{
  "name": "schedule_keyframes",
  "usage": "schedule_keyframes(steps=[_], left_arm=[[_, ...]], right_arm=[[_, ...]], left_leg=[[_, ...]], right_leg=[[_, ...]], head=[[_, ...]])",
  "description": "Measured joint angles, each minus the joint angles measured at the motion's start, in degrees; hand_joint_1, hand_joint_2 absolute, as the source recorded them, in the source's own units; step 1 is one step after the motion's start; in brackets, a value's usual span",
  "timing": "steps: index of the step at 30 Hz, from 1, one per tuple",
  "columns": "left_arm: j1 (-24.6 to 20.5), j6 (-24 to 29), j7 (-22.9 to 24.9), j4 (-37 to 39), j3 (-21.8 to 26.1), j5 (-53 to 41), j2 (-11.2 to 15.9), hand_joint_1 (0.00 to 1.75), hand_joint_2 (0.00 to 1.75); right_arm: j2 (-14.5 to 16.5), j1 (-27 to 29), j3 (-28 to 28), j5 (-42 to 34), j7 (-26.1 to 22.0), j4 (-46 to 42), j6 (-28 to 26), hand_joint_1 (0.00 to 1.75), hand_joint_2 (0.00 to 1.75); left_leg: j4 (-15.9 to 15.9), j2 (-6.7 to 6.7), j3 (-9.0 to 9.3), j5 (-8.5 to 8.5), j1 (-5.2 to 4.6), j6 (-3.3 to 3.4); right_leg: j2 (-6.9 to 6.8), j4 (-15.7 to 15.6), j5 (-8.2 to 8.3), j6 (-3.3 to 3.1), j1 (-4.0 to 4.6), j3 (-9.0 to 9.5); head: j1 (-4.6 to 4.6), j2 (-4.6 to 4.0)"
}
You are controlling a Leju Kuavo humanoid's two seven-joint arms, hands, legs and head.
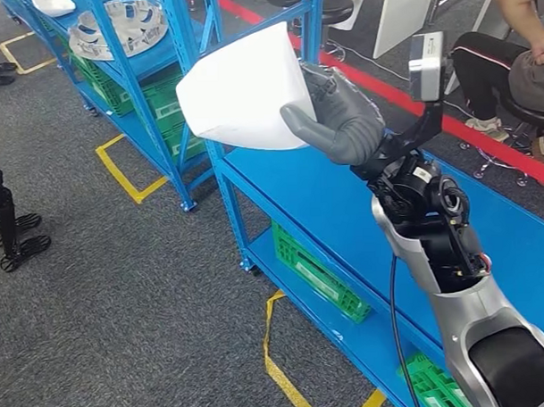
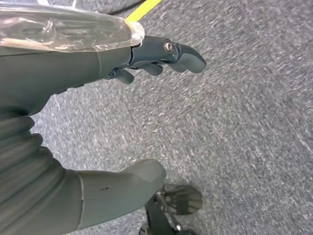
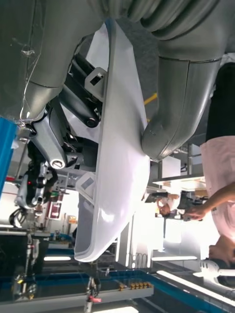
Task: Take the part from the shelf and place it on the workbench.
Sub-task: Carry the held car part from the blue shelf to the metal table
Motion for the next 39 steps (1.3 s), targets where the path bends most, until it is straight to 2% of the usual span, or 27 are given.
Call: schedule_keyframes(steps=[2, 3, 6, 7, 10, 11, 12, 14, 15, 16, 17, 19, 20, 21, 22, 24, 26, 27, 29, 30, 31, 32, 33, 35, 36, 37, 39], left_arm=[[0.0, 0.0, 0.0, 0.0, 0.0, 0.0, 0.0, 0.0, 1.75], [0.1, 0.0, 0.0, 0.0, 0.0, 0.0, 0.0, 0.0, 1.75], [0.2, 0.1, 0.0, 0.0, 0.0, -0.1, 0.0, 0.0, 1.75], [0.2, 0.1, 0.0, 0.0, 0.0, -0.1, 0.0, 0.0, 1.75], [0.3, 0.1, 0.0, 0.0, 0.0, -0.1, 0.0, 0.0, 1.75], [0.3, 0.2, 0.0, 0.0, 0.0, -0.1, 0.0, 0.0, 1.75], [0.4, 0.2, 0.0, 0.0, 0.0, 0.0, 0.0, 0.0, 1.75], [0.4, 0.2, 0.0, 0.0, 0.0, 0.0, 0.0, 0.0, 1.75], [0.4, 0.2, 0.0, 0.0, 0.0, 0.1, -0.1, 0.0, 1.75], [0.5, 0.2, 0.0, 0.0, 0.0, 0.1, -0.1, 0.0, 1.75], [0.6, 0.2, 0.0, 0.0, 0.0, 0.1, -0.1, 0.0, 1.75], [0.7, 0.2, 0.0, 0.0, 0.0, 0.1, -0.2, 0.0, 1.75], [0.7, 0.2, 0.0, 0.0, 0.0, 0.1, -0.2, 0.0, 1.75], [0.7, 0.2, 0.0, 0.0, 0.0, 0.1, -0.3, 0.0, 1.75], [0.7, 0.2, 0.0, 0.0, 0.0, 0.1, -0.3, 0.0, 1.75], [0.8, 0.2, 0.0, 0.0, 0.0, 0.1, -0.4, 0.0, 1.75], [1.0, 0.2, 0.0, 0.0, 0.0, 0.3, -0.4, 0.0, 1.75], [1.0, 0.2, 0.0, 0.0, 0.0, 0.5, -0.3, 0.0, 1.75], [0.9, 0.1, 0.0, 0.0, 0.0, 0.8, -0.3, 0.0, 1.75], [1.0, 0.1, 0.0, 0.0, 0.0, 0.9, -0.4, 0.0, 1.75], [1.1, 0.1, 0.0, 0.0, 0.0, 1.0, -0.4, 0.0, 1.75], [1.1, 0.0, 0.0, 0.0, 0.0, 1.1, -0.5, 0.0, 1.75], [1.2, 0.1, 0.0, 0.0, 0.0, 1.2, -0.5, 0.0, 1.75], [1.2, 0.1, 0.0, 0.0, 0.0, 1.2, -0.4, 0.0, 1.75], [1.1, 0.1, 0.0, 0.0, 0.0, 1.2, -0.4, 0.0, 1.75], [1.1, 0.1, 0.0, 0.0, 0.0, 1.2, -0.4, 0.0, 1.75], [1.2, 0.1, 0.0, 0.0, 0.0, 1.2, -0.5, 0.0, 1.75]], right_arm=[[0.0, 0.0, 0.0, 0.0, 0.0, 0.0, 0.0, 1.75, 1.75], [0.0, 0.1, 0.1, 0.2, 0.0, 0.0, 0.0, 1.75, 1.75], [0.1, 0.1, 0.2, 0.6, 0.3, 0.0, 0.0, 1.75, 1.75], [0.2, 0.1, 0.2, 0.6, 0.4, 0.0, 0.0, 1.75, 1.75], [0.2, 0.1, 0.2, 0.6, 0.8, -0.1, 0.0, 1.75, 1.75], [0.2, 0.1, 0.2, 0.6, 0.9, -0.1, 0.0, 1.75, 1.75], [0.2, 0.1, 0.2, 0.6, 0.9, -0.1, 0.0, 1.75, 1.75], [0.2, 0.2, 0.3, 0.6, 1.0, -0.1, 0.1, 1.75, 1.75], [0.2, 0.3, 0.3, 0.6, 1.1, -0.1, 0.1, 1.75, 1.75], [0.2, 0.4, 0.4, 0.6, 1.1, -0.1, 0.2, 1.75, 1.75], [0.2, 0.5, 0.4, 0.6, 1.2, -0.1, 0.2, 1.75, 1.75], [0.2, 0.4, 0.4, 0.6, 1.1, -0.1, 0.2, 1.75, 1.75], [0.2, 0.4, 0.4, 0.6, 1.1, -0.1, 0.2, 1.75, 1.75], [0.2, 0.3, 0.4, 0.6, 1.1, -0.1, 0.2, 1.75, 1.75], [0.2, 0.2, 0.4, 0.6, 1.1, -0.1, 0.2, 1.75, 1.75], [0.3, 0.1, 0.5, 0.6, 1.1, -0.1, 0.2, 1.75, 1.75], [0.3, 0.0, 0.5, 0.6, 1.1, -0.1, 0.2, 1.75, 1.75], [0.4, -0.1, 0.5, 0.6, 1.1, -0.1, 0.3, 1.75, 1.75], [0.5, -0.1, 0.6, 0.6, 1.1, -0.1, 0.4, 1.75, 1.75], [0.6, -0.1, 0.6, 0.6, 1.2, -0.1, 0.4, 1.75, 1.75], [0.6, -0.1, 0.6, 0.6, 1.2, -0.1, 0.5, 1.75, 1.75], [0.6, -0.1, 0.6, 0.6, 1.2, -0.1, 0.5, 1.75, 1.75], [0.6, 0.0, 0.6, 0.6, 1.2, -0.1, 0.5, 1.75, 1.75], [0.6, -0.1, 0.6, 0.6, 1.2, -0.1, 0.5, 1.75, 1.75], [0.6, -0.1, 0.6, 0.6, 1.2, -0.1, 0.5, 1.75, 1.75], [0.6, -0.2, 0.6, 0.6, 1.2, -0.1, 0.5, 1.75, 1.75], [0.6, -0.2, 0.6, 0.6, 1.2, -0.1, 0.6, 1.75, 1.75]], left_leg=[[1.8, 0.05, -1.06, -0.47, -0.01, 0.02], [1.6, 0.11, -1.27, 0.45, -0.06, 0.22], [-11.0, 1.91, 3.91, 7.09, -1.18, 1.73], [-14.4, 2.33, 5.5, 8.19, -1.58, 2.12], [-14.9, 1.48, 5.8, 8.21, -1.58, 2.75], [-15.1, 1.23, 6.0, 8.23, -1.44, 3.01], [-15.2, 1.0, 6.19, 8.23, -1.31, 3.23], [-15.2, 0.49, 6.3, 8.11, -1.33, 3.53], [-15.2, 0.18, 6.35, 8.07, -1.36, 3.59], [-15.2, -0.18, 6.43, 8.02, -1.38, 3.62], [-15.1, -0.56, 6.57, 7.96, -1.4, 3.63], [-15.1, -1.36, 6.96, 7.8, -1.41, 3.52], [-15.1, -1.69, 7.02, 7.75, -1.48, 3.42], [-15.0, -2.0, 6.92, 7.74, -1.49, 3.25], [-15.0, -2.25, 6.69, 7.82, -1.46, 3.02], [-15.0, -2.75, 6.35, 8.1, -1.4, 2.41], [-13.8, -2.26, 5.77, 7.26, -1.42, 1.88], [-11.5, -1.64, 4.68, 5.91, -1.44, 1.63], [-3.6, -0.41, 0.76, 2.21, -1.21, 1.09], [0.2, -0.2, -1.22, 0.93, -1.04, 0.85], [2.4, -0.07, -2.43, 0.6, -0.84, 0.65], [2.2, 0.08, -2.47, 1.35, -0.62, 0.48], [-0.5, 0.32, -1.24, 3.0, -0.4, 0.34], [-9.2, 1.37, 3.24, 6.69, -0.13, 0.11], [-12.5, 1.67, 4.93, 7.77, -0.16, 0.27], [-14.4, 1.84, 5.87, 8.2, -0.24, 0.56], [-14.9, 1.35, 5.97, 8.11, -0.5, 1.46]], right_leg=[[-0.16, 0.0, -0.04, -0.06, 0.1, 0.0], [-0.42, 0.0, -0.13, -0.17, 0.25, 0.1], [-1.59, 0.0, -0.82, -0.04, 0.84, 0.64], [-1.87, 0.0, -1.03, 0.22, 0.91, 0.78], [-2.09, 0.4, -1.86, 1.06, 0.85, 0.76], [-1.73, 1.9, -2.9, 1.32, 0.81, 0.14], [-1.22, 4.8, -4.52, 1.54, 0.76, -1.19], [-0.48, 13.2, -8.16, 1.79, 0.72, -5.22], [-0.38, 16.6, -9.1, 1.86, 0.71, -7.0], [-0.35, 17.9, -8.86, 1.84, 0.72, -7.85], [-0.31, 16.8, -7.45, 1.72, 0.72, -7.57], [0.36, 8.9, -2.65, 1.18, 0.78, -4.32], [1.02, 4.9, -0.88, 0.86, 0.81, -2.58], [1.58, 1.9, 0.07, 0.6, 0.87, -1.32], [1.96, 0.5, 0.22, 0.41, 0.96, -0.64], [1.72, -0.3, 0.14, 0.08, 0.98, -0.11], [1.07, -1.0, 0.61, -0.38, 0.69, 0.43], [0.7, -1.4, 0.82, -0.6, 0.51, 0.62], [-0.03, -1.6, 0.93, -0.84, 0.47, 0.71], [-0.38, -1.6, 0.91, -0.85, 0.47, 0.68], [-0.73, -1.6, 0.88, -0.83, 0.47, 0.68], [-1.06, -1.6, 0.83, -0.77, 0.46, 0.7], [-1.35, -1.5, 0.76, -0.66, 0.43, 0.75], [-1.82, -1.3, 0.45, -0.19, 0.49, 0.8], [-1.99, -1.2, 0.25, 0.12, 0.59, 0.79], [-2.12, -1.1, 0.07, 0.43, 0.71, 0.77], [-2.36, -1.0, -0.15, 1.02, 0.75, 0.85]], head=[[-0.03, 0.0], [-0.08, 0.0], [-0.18, 0.0], [-0.14, 0.0], [0.05, 0.0], [0.22, 0.0], [0.49, 0.0], [0.96, 0.0], [1.1, 0.0], [1.22, 0.0], [1.4, 0.0], [1.88, 0.0], [1.97, 0.0], [2.0, 0.0], [2.05, 0.0], [2.1, 0.0], [1.97, 0.0], [1.7, 0.0], [1.04, 0.0], [0.73, 0.0], [0.51, 0.0], [0.33, 0.0], [0.22, 0.0], [0.02, 0.0], [0.01, 0.0], [0.06, 0.0], [0.47, 0.0]])
